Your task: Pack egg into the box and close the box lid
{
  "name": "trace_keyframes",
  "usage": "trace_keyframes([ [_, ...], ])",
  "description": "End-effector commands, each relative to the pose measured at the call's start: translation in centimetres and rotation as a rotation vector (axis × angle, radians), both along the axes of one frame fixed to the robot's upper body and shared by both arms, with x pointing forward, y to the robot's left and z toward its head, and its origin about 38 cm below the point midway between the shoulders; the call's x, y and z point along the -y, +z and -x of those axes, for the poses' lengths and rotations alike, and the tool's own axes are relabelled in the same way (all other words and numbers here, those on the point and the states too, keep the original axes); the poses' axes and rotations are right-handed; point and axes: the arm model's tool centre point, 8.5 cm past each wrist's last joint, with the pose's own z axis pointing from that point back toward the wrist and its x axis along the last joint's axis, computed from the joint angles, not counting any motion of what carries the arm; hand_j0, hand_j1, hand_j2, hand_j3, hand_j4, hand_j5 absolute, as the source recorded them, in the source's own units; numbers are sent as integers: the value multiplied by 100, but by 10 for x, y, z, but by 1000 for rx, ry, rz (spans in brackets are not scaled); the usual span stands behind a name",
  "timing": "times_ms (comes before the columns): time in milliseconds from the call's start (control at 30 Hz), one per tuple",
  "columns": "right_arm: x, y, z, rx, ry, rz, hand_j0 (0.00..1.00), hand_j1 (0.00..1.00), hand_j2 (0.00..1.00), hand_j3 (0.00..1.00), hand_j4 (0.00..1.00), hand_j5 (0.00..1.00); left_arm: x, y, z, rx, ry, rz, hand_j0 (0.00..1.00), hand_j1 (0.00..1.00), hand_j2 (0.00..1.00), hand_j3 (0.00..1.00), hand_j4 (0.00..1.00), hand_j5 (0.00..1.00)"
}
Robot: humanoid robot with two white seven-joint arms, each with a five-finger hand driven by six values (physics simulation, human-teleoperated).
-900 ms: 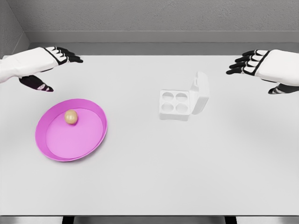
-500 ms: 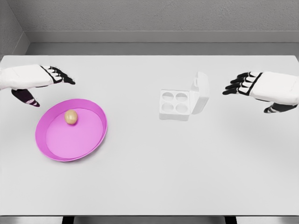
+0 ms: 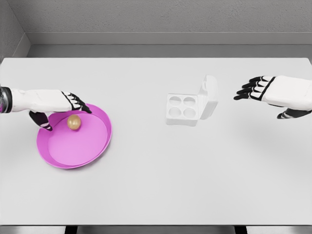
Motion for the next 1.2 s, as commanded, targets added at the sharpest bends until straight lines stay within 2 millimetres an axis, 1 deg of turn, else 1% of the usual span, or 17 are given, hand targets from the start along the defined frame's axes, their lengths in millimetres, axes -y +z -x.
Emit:
trace_keyframes([
  [0,1,2,0,1,-3,-3,100,100,100,100,100,100,4,-2,-1,1,-8,-8,94,94,94,94,94,94],
  [67,1,1,0,-1,-4,-1,100,100,100,100,100,100,5,-3,-1,3,-12,-12,91,91,91,91,91,91],
  [133,1,2,0,1,-4,-1,100,100,100,100,100,100,4,-3,-1,5,-12,-21,89,89,89,89,89,89],
  [200,1,2,0,1,-3,-3,100,100,100,100,100,100,4,-8,2,-6,-13,-22,89,89,89,89,89,89],
  [333,1,2,0,1,-3,-3,100,100,100,100,100,100,3,-9,2,-8,-11,-25,89,89,89,89,89,89],
  [467,1,2,0,2,-3,-3,100,100,100,100,100,100,3,-11,2,-7,-15,-39,84,84,84,84,84,84],
  [500,1,2,0,2,-3,-3,100,100,100,100,100,100,8,-15,2,-7,-24,-44,84,84,84,84,84,84],
  [533,1,2,0,2,-3,-3,100,100,100,100,100,100,17,-19,0,-4,-44,-45,83,83,83,83,83,83],
  [800,1,3,0,4,-3,-3,100,100,100,100,100,100,13,-21,-1,2,-39,-72,83,83,83,83,83,83],
  [1067,1,3,0,5,-2,-1,100,100,100,100,100,100,14,-23,-4,2,-33,-78,82,82,82,82,82,82],
  [1100,1,3,0,5,-2,-1,100,100,100,100,100,100,14,-23,-4,3,-34,-79,81,81,81,81,81,81],
  [1167,0,3,0,3,0,-2,100,100,100,100,100,100,14,-23,-4,2,-34,-80,74,74,74,74,74,74],
])
